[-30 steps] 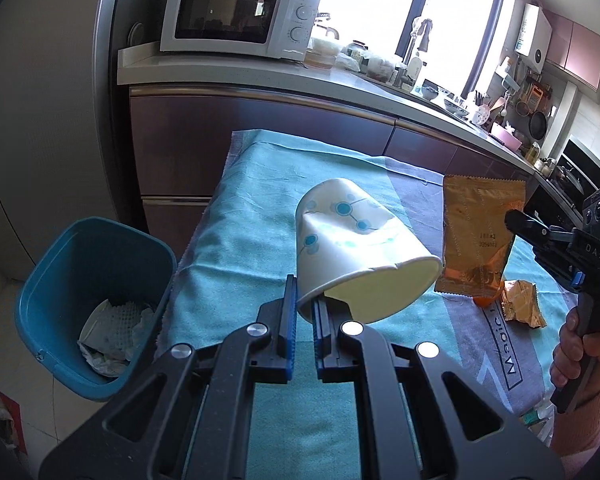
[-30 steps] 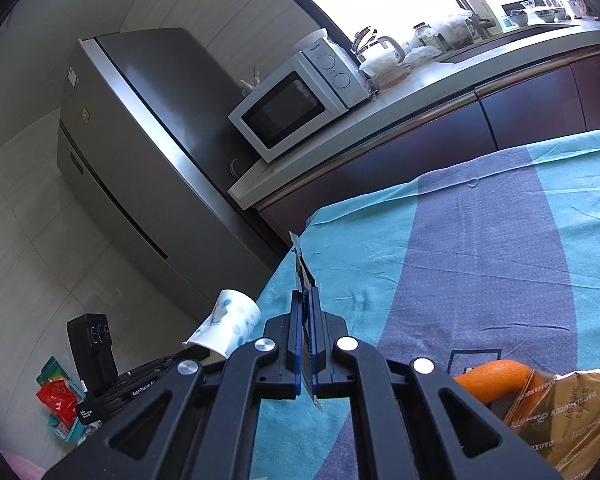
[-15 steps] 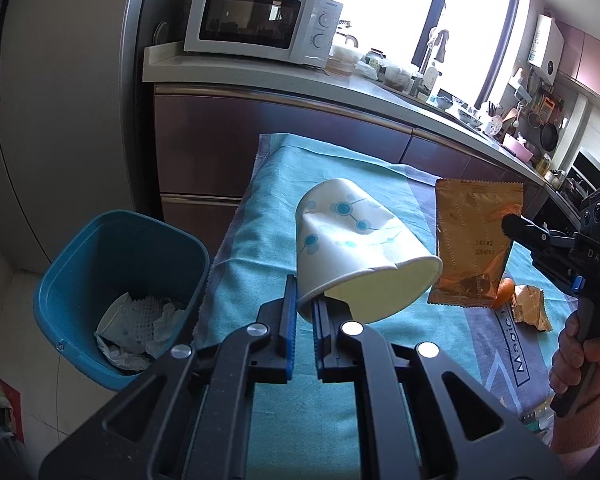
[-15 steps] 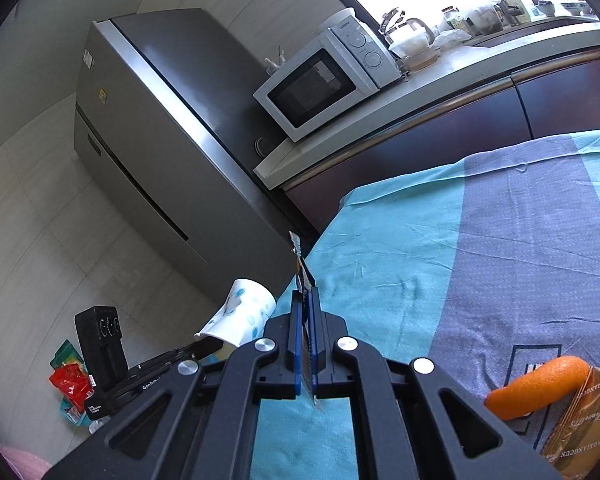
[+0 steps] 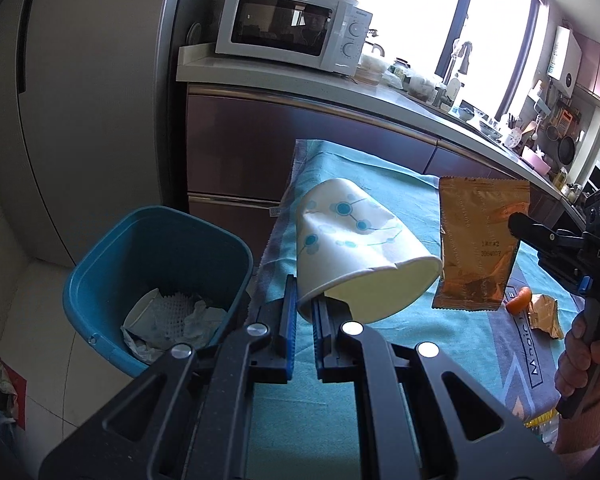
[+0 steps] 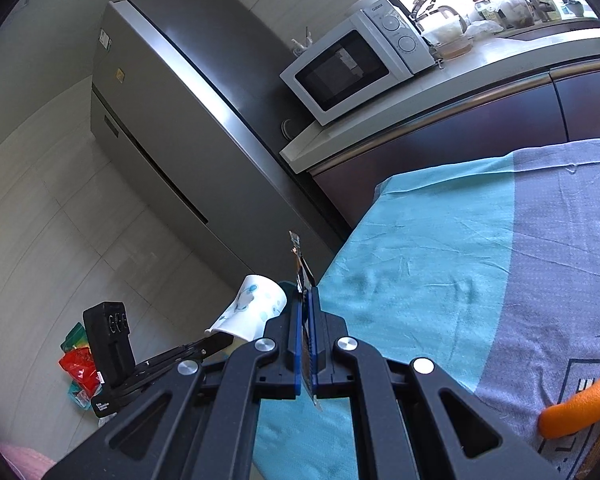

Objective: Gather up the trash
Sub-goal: 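Carry the paper cup and brown wrapper in both tools over the teal bin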

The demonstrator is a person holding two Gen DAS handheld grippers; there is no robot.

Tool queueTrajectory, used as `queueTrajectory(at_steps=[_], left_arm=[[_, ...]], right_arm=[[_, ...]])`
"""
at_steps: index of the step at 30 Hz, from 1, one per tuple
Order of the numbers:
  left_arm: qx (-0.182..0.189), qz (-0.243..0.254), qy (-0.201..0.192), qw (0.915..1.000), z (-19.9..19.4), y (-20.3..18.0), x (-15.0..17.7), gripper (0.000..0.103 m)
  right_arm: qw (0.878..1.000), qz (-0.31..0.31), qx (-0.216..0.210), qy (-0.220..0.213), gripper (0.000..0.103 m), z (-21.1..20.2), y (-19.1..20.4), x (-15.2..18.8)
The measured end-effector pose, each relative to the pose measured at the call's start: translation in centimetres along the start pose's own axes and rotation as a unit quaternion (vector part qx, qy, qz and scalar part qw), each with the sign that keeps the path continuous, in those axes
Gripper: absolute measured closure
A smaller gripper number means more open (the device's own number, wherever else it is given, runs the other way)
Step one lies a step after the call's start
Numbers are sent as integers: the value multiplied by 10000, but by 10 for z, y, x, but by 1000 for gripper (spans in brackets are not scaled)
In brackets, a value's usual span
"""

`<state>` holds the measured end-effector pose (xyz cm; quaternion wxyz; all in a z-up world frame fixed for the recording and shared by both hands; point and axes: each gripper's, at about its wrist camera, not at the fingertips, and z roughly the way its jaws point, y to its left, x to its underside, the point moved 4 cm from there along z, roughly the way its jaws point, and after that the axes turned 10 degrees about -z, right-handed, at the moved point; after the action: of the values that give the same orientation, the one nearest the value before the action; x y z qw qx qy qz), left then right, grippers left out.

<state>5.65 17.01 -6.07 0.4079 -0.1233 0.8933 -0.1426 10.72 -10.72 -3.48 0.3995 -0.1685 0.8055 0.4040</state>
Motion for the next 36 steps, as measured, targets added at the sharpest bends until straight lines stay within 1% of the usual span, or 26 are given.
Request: queueTrajectory(at_steps=[17,25,36], left_arm=[[-497,-386,-140,9979,-13,52,-7,96],[-634,-598,-105,9961,-10,71,-10,96],[-889,-745,-152,9931,-11,94,-11,96]], right_arm=[[9987,-131,-428,236,101,39,22,-10],[9974,-212,-586,372,101,58,36,-13],[9949,-223,-810,567,101,90,54,-18]])
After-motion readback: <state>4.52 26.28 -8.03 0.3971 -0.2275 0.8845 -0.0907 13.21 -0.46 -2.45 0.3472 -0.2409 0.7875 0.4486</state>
